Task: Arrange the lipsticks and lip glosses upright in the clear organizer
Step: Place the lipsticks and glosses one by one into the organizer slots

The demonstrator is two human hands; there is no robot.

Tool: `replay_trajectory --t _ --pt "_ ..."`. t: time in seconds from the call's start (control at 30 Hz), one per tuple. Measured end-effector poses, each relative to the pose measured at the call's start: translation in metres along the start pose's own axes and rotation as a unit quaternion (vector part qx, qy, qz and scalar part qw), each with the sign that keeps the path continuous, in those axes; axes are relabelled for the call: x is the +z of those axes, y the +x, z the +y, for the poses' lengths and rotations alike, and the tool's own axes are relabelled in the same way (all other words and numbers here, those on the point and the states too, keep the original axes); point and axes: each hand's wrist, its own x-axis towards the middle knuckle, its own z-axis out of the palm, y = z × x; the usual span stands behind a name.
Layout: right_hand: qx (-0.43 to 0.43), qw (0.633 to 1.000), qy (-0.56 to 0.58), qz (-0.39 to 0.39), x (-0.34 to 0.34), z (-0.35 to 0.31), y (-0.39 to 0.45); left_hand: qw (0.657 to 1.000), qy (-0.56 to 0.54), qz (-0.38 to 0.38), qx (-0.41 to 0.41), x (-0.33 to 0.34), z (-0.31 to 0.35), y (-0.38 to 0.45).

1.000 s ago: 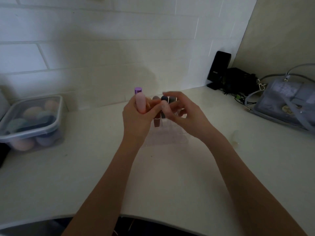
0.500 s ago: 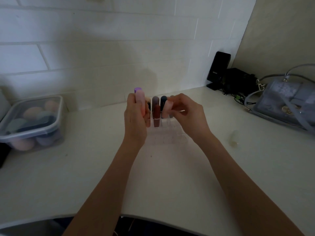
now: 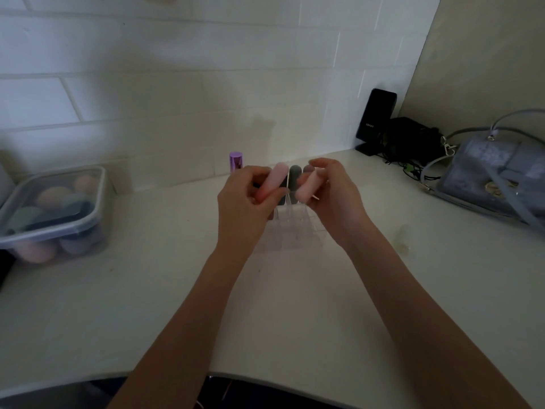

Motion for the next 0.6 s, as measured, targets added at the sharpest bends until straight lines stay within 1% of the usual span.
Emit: replay_trajectory --t 0.03,0.07,0.13,0.2,0.27,0.33,0.4,0.47,0.5,0.53,0.6 --pt "0.010 1.000 -0.011 -0.026 0.0005 -0.0006 -0.0002 1.000 0.001 0.001 0.005 -0.0001 -0.0001 -0.0001" --pt "0.005 0.997 -0.049 -0.061 0.0013 -0.0010 -0.0016 1.000 -0.002 0.000 0.010 -0.0001 -0.0005 -0.0002" --pt "-0.034 0.981 -0.152 -0.117 0.0026 0.0012 -0.0052 1.000 -0.007 -0.004 0.025 0.0002 -0.0005 -0.0015" --pt "-0.089 0.963 -0.232 -0.106 0.0032 0.0027 -0.0071 0.999 -0.011 -0.005 0.029 0.0006 0.0000 -0.0019" --pt "-0.117 0.957 -0.253 -0.082 0.0010 0.0032 -0.0068 1.000 -0.021 0.001 0.020 0.0006 -0.0003 -0.0015" --pt "-0.101 0.961 -0.246 -0.078 -0.0001 0.0028 -0.0073 0.999 -0.031 0.008 0.012 0.0005 -0.0018 -0.0004" --pt "-0.068 0.965 -0.240 -0.078 -0.0002 0.0046 -0.0070 0.999 -0.012 0.018 0.037 0.0004 -0.0026 0.0006" --pt "-0.053 0.961 -0.258 -0.088 0.0006 0.0058 -0.0072 0.997 0.008 0.027 0.067 0.0001 -0.0024 0.0013" --pt "-0.058 0.955 -0.275 -0.097 0.0006 0.0060 -0.0072 0.997 0.006 0.030 0.067 0.0001 -0.0016 0.0012" --pt "-0.066 0.948 -0.294 -0.105 0.0011 0.0057 -0.0072 0.998 -0.011 0.029 0.052 0.0001 0.0002 0.0009" --pt "-0.087 0.933 -0.334 -0.105 0.0021 0.0044 -0.0077 0.996 -0.092 0.017 -0.012 0.0000 0.0053 0.0005"
